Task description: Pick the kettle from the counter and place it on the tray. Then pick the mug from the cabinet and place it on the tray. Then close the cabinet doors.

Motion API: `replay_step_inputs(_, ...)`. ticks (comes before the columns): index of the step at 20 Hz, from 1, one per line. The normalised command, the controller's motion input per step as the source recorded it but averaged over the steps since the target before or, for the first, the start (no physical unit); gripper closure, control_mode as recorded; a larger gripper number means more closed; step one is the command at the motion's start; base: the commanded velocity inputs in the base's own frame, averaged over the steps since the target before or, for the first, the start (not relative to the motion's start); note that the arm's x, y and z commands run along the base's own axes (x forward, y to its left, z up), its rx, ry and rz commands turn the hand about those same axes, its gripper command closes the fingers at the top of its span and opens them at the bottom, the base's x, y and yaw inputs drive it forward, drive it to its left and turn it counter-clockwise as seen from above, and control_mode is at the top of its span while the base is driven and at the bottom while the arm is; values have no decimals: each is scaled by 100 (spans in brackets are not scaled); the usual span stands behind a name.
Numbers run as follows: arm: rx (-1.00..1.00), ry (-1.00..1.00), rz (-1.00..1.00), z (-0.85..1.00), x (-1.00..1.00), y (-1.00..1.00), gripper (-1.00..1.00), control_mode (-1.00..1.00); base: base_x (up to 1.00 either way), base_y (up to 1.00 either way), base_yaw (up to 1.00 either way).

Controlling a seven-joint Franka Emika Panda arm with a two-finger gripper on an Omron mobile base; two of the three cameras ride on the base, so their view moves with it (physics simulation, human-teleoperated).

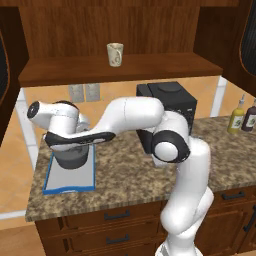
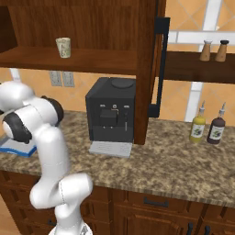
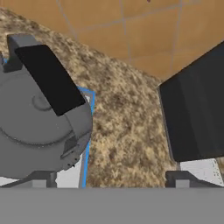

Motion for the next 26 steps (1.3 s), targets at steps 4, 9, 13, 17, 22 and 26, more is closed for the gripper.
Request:
replay_step_inputs(4,18,-24,0,28,-78,-70,-100,-100,0,0,0)
replay_step_inputs(9,23,-14,0,71,-84,-65,-100,-100,0,0,0)
replay_step_inputs(13,25,1,-1,93,-71,-69,-100,-100,0,0,0)
replay_step_inputs(17,32,10,0,27,-15,-74,-100,-100,0,0,0)
replay_step_inputs(22,40,0,6,24,-15,-56,-100,-100,0,0,0)
replay_step_inputs(26,0,0,1,71,0,-24,-100,-100,0,0,0)
